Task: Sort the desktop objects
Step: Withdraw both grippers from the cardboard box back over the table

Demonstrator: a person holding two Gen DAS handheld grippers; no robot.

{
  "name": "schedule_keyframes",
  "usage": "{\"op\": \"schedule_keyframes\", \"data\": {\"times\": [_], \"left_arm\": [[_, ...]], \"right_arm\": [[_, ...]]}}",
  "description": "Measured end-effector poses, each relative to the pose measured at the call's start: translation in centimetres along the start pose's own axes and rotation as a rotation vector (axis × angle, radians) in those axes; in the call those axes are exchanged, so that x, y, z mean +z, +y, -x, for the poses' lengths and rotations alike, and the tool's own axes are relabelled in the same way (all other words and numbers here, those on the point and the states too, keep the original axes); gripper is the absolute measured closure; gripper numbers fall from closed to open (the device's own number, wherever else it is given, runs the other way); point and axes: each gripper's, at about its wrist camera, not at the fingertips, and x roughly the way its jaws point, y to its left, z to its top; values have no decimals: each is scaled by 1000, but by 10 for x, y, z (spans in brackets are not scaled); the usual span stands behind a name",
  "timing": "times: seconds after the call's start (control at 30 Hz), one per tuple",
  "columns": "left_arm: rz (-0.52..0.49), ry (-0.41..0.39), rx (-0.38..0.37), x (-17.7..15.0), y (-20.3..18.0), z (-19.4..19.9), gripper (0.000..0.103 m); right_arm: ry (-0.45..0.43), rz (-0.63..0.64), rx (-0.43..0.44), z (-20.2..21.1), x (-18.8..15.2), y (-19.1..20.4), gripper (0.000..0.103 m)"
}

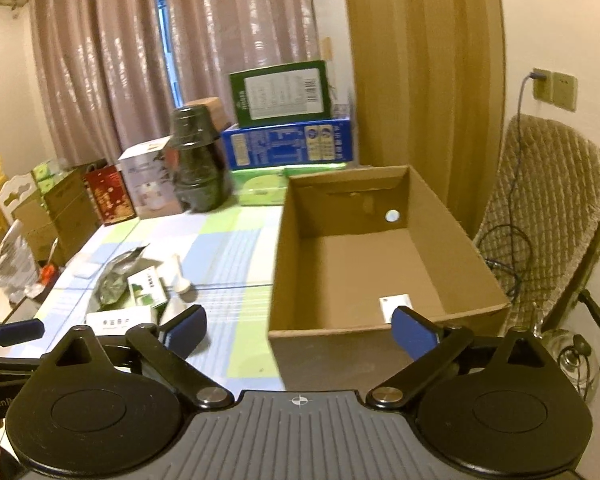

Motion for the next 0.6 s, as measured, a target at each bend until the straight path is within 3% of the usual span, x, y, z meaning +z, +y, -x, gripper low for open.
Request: {"op": "schedule_keyframes", "data": {"times": [0.27,0.6], "left_arm": [[44,13,53,-13,37,14,2],[76,35,140,-26,84,19,1]], "right_arm": [[1,42,70,-1,-7,32,2],[35,125,153,-18,-20,74,2]]}}
